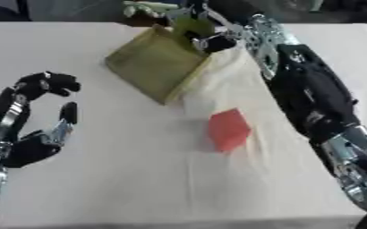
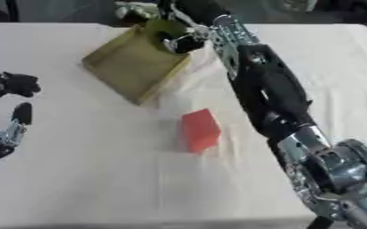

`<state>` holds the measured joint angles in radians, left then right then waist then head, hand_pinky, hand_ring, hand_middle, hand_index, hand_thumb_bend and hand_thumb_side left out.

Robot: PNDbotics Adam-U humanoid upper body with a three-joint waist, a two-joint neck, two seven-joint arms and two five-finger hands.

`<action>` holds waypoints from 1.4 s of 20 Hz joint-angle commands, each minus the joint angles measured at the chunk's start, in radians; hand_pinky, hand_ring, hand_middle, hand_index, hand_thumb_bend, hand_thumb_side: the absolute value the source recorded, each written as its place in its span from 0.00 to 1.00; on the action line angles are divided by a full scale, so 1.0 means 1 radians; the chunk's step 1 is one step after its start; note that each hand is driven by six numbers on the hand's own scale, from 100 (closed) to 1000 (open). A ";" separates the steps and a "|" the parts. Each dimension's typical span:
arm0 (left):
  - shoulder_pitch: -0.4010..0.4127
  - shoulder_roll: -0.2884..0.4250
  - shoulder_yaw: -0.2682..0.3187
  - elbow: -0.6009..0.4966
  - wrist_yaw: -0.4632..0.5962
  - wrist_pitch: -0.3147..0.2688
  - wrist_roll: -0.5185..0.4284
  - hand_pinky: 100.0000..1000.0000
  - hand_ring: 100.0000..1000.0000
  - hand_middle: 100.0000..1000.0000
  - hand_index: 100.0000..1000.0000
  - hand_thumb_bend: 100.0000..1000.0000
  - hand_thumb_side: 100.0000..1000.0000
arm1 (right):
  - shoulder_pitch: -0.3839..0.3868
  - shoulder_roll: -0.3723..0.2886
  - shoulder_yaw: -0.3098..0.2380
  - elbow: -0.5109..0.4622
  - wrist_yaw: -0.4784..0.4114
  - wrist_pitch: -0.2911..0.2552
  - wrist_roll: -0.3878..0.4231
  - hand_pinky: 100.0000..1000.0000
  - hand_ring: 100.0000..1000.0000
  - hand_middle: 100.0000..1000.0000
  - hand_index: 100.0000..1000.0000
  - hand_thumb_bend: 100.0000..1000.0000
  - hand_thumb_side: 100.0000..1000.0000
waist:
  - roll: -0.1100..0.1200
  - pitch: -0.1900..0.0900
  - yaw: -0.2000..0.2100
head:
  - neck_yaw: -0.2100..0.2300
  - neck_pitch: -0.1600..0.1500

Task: Pick up objects on the table and place them in the box.

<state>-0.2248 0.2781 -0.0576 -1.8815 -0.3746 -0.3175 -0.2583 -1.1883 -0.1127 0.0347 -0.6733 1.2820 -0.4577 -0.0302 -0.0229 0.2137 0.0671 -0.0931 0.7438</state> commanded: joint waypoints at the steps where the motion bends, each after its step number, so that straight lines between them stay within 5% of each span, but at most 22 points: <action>1: -0.021 0.002 -0.006 -0.024 0.010 -0.003 -0.009 0.64 0.78 0.59 0.72 0.00 0.50 | -0.033 0.021 -0.031 0.012 0.059 0.049 -0.014 0.85 0.83 0.75 0.47 0.00 0.13 | 0.007 -0.013 0.011 | -0.021 -0.022; 3: -0.026 0.000 -0.010 -0.025 0.013 -0.005 -0.013 0.64 0.78 0.59 0.72 0.00 0.50 | -0.033 0.042 -0.046 0.024 0.104 0.089 -0.027 0.85 0.83 0.75 0.52 0.00 0.13 | 0.008 -0.009 0.023 | -0.032 -0.026; 8: -0.034 -0.005 -0.016 -0.026 0.019 -0.007 -0.020 0.64 0.78 0.59 0.72 0.00 0.51 | -0.021 0.089 -0.084 0.051 0.178 0.183 -0.056 0.86 0.85 0.82 0.90 0.00 0.14 | 0.010 -0.003 0.046 | -0.054 -0.038; 10: -0.033 -0.006 -0.016 -0.026 0.019 -0.007 -0.022 0.64 0.78 0.59 0.72 0.00 0.51 | -0.018 0.099 -0.089 0.059 0.203 0.214 -0.050 0.87 0.88 0.88 0.98 0.00 0.16 | 0.009 -0.003 0.049 | -0.056 -0.040; 17: -0.031 -0.007 -0.014 -0.025 0.019 -0.006 -0.022 0.64 0.78 0.58 0.72 0.00 0.51 | -0.018 0.100 -0.084 0.063 0.254 0.240 0.000 0.90 0.91 0.96 1.00 0.00 0.19 | 0.006 -0.005 0.047 | -0.053 -0.043; 22: -0.024 -0.006 -0.009 -0.024 0.017 -0.004 -0.019 0.64 0.78 0.59 0.72 0.00 0.51 | -0.026 0.075 -0.067 0.027 0.196 0.178 0.022 0.90 0.92 0.95 1.00 0.00 0.15 | 0.007 -0.009 0.029 | -0.041 -0.041; 28: -0.008 0.002 0.003 -0.022 0.011 0.001 -0.009 0.64 0.78 0.59 0.72 0.00 0.51 | -0.029 -0.022 0.032 -0.080 -0.022 -0.022 0.105 0.93 0.98 1.00 1.00 0.00 0.14 | 0.003 -0.019 -0.010 | -0.012 -0.031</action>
<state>-0.2277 0.2623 -0.0651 -1.8873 -0.3612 -0.3167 -0.2722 -1.1931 -0.0951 0.0465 -0.7096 1.3089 -0.4400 0.0583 -0.0228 0.2149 0.0538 -0.1123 0.7119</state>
